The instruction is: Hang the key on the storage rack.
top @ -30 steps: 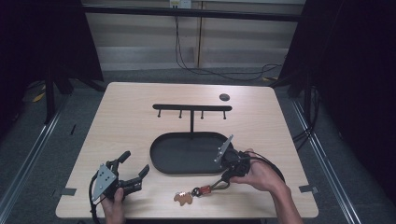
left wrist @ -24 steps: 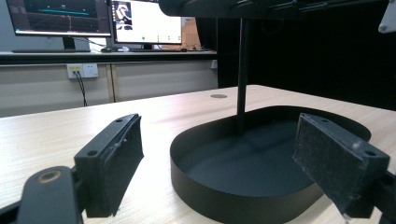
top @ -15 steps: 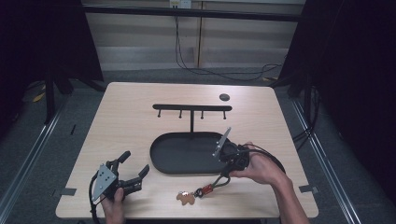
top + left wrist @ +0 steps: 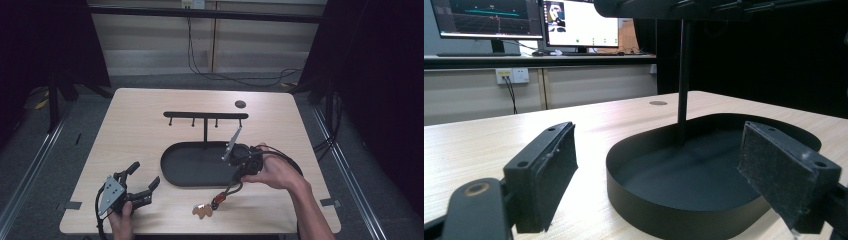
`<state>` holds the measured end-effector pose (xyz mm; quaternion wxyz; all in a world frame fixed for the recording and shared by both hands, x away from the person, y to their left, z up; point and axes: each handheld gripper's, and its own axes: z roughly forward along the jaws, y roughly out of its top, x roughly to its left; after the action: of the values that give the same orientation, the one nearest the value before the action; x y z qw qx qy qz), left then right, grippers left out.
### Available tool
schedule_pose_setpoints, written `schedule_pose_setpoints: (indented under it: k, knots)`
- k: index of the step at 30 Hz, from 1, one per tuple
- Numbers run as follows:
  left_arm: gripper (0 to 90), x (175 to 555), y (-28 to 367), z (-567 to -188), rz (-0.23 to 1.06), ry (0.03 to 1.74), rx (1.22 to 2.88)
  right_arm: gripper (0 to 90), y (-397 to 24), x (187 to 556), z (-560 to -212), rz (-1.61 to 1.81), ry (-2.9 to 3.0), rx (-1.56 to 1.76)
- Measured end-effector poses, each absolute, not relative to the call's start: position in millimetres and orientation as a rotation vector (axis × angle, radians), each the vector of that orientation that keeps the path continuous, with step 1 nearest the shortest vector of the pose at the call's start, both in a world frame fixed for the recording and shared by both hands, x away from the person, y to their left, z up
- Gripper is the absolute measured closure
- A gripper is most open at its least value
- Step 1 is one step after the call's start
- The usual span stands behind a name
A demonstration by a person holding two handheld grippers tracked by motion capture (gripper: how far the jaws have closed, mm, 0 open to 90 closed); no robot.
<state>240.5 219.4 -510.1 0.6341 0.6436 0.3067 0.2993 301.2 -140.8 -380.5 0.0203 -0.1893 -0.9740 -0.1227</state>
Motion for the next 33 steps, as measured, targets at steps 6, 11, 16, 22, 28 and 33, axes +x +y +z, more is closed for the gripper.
schedule_pose_setpoints:
  k: [6,11,16,22,28,33]
  knots:
    - [15.5,240.5,219.2,-510.1,0.683,0.703,1.468,86.4,-136.6,303.0,-370.9,-0.365,-3.031,-0.56]
    - [15.5,240.5,219.4,-510.1,0.684,0.702,1.472,86.5,-131.8,304.7,-360.3,-0.348,-3.04,-0.551]
    - [15.5,240.3,219.0,-510.2,0.678,0.705,1.468,86.5,-127.1,308.7,-345.8,-0.369,-3.07,-0.547]
    - [15.5,240.5,219.4,-510.1,0.684,0.702,1.472,86.6,-124.7,309.3,-333.7,-0.38,-3.072,-0.552]
    - [15.5,240.4,218.9,-510.2,0.679,0.706,1.467,86.6,-124.5,313.1,-320.7,-0.39,-3.08,-0.544]
    - [15.5,240.5,219.1,-510.1,0.68,0.704,1.468,86.6,-122.3,317.8,-312.8,-0.402,-3.082,-0.539]
